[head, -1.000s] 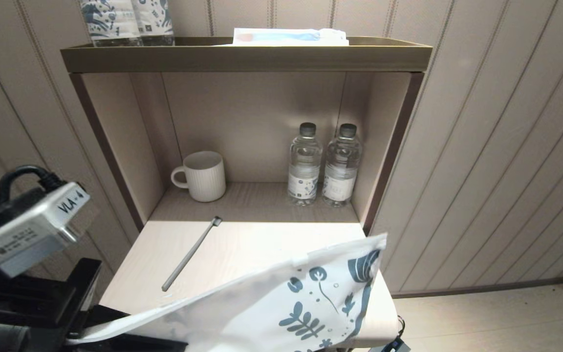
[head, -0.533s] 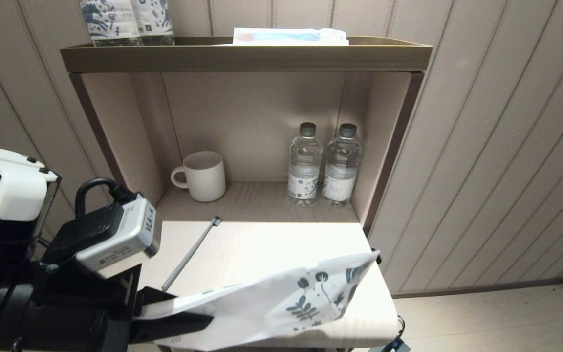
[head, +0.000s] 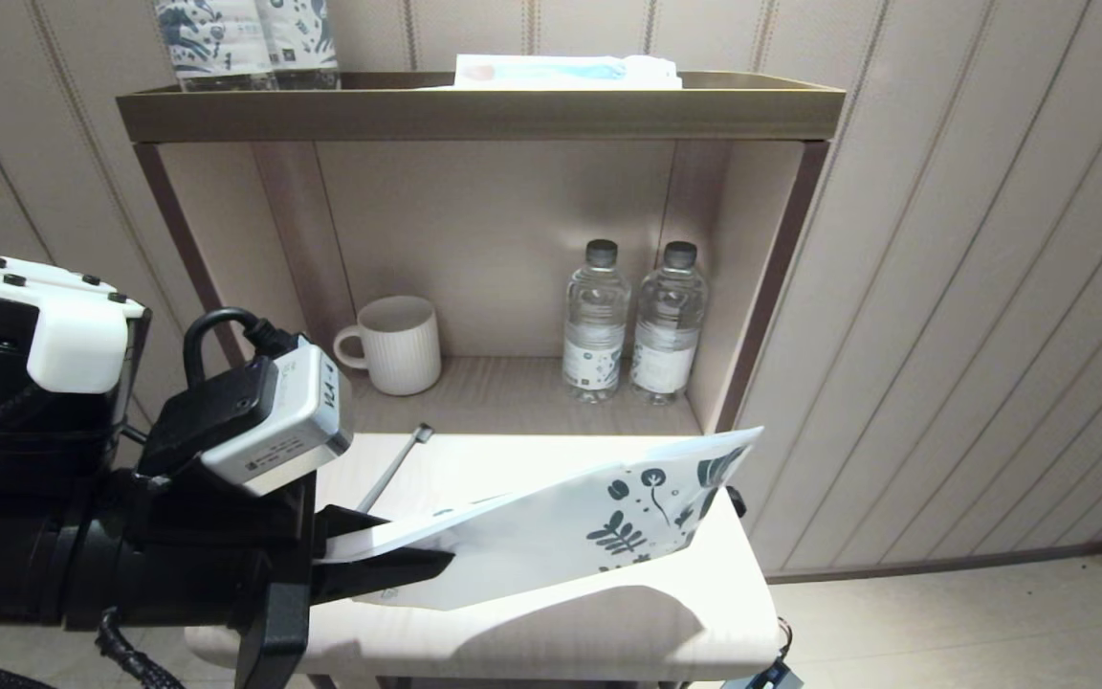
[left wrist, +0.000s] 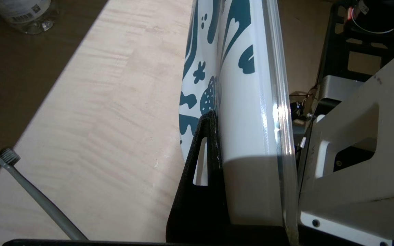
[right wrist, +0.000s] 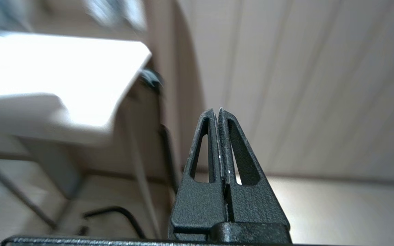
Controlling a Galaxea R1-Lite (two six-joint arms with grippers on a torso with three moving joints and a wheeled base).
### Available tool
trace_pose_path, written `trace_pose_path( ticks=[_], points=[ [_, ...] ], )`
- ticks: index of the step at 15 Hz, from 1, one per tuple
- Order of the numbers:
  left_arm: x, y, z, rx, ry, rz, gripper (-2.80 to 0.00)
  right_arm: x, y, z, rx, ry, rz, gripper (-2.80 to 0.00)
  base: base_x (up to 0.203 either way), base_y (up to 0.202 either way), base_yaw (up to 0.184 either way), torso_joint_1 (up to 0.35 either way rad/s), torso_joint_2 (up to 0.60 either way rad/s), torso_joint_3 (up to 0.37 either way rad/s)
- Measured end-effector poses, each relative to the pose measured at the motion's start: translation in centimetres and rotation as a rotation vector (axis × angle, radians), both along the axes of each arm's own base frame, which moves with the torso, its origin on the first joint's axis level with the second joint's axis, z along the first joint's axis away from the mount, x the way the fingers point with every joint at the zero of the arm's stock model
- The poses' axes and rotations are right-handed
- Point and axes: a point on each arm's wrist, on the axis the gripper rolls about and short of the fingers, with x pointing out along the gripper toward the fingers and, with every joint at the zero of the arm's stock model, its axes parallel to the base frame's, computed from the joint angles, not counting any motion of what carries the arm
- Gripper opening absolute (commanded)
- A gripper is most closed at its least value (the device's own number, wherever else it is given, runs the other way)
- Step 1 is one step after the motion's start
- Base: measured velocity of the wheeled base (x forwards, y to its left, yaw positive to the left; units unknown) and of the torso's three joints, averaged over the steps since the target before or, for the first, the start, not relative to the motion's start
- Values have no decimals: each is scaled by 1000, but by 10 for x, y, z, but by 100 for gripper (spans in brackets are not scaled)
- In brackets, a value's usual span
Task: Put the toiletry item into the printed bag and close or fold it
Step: Hand it to the other hand
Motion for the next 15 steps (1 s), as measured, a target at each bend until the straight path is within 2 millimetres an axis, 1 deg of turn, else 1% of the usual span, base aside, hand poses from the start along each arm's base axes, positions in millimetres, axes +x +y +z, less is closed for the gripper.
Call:
trace_pose_path(
  ticks=[1,2,3,4,5,7,8,10,11,13,15],
  points=[
    [0,0,-1,-6,12,-18,-280,-13,1,24,11,-32,47,-280,0,0,0,0,0,0],
    [-1,-1,-2,-21,35,-55,-280,-22,2,46,30,-33,106,0,0,0,0,0,0,0],
    [-3,-1,-2,-45,62,-104,-280,-25,3,65,51,-11,167,0,0,0,0,0,0,0],
    [-5,0,-3,-59,88,-145,-280,-22,5,83,62,24,235,0,0,0,0,0,0,0],
    [-7,1,-4,-59,108,-161,-280,-14,6,101,61,52,317,0,0,0,0,0,0,0],
    [-10,4,-6,-56,143,-176,-280,9,10,126,63,139,503,0,0,0,0,0,0,0],
    [-11,4,-6,-64,162,-195,-280,24,11,135,70,187,600,0,0,0,0,0,0,0],
    [-11,6,-4,-90,178,-220,-280,57,15,149,92,290,779,0,0,0,0,0,0,0],
    [-11,7,-2,-100,181,-228,-280,74,18,152,95,339,857,0,0,0,0,0,0,0],
    [-7,6,0,-120,191,-253,-280,102,29,154,63,415,1005,0,0,0,0,0,0,0],
    [-1,2,3,-141,205,-284,-280,123,45,152,-5,464,1127,0,0,0,0,0,0,0]
  ],
)
